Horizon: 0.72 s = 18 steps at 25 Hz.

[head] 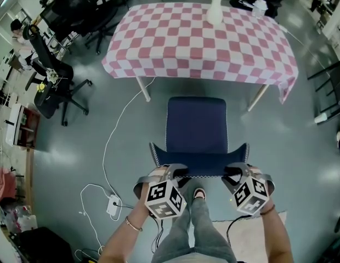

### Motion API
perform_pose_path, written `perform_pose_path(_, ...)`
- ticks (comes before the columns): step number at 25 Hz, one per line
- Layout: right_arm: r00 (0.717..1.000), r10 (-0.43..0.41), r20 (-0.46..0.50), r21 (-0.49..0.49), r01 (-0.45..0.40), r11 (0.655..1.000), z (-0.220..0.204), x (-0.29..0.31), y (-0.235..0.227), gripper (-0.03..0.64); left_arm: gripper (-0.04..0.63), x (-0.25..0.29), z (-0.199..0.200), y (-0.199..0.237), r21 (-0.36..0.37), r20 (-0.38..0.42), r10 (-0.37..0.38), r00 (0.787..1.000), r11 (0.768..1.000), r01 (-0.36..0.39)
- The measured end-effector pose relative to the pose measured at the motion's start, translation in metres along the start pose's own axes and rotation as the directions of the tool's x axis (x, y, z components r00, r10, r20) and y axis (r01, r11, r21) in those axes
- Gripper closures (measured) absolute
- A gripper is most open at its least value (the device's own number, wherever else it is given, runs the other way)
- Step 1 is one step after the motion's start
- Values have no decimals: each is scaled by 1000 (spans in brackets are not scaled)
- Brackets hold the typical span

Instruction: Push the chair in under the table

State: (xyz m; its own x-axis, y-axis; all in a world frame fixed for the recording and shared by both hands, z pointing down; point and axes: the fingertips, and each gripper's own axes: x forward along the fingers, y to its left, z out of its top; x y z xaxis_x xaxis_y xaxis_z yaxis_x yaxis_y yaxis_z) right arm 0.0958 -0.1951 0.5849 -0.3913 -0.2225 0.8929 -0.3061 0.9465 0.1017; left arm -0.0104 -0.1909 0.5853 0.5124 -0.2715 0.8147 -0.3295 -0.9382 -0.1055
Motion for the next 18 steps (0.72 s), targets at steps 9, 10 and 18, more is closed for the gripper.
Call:
perform_pose_path(9, 1000, -1, -13, -17, 0, 1000, -6, 9, 14, 491, 465, 6, -13, -11, -25, -20, 8, 1000, 1000, -8)
perform_pose_path(10, 1000, -21, -9, -20, 21, 1000, -4, 11, 9, 492, 465, 7, -14, -5, -28, -25, 26, 999, 999, -27)
perform_pose_path(18, 996, -86, 19, 4, 86, 996, 31, 38, -60, 492, 465, 21, -13, 83, -43, -48, 109, 993, 993, -111)
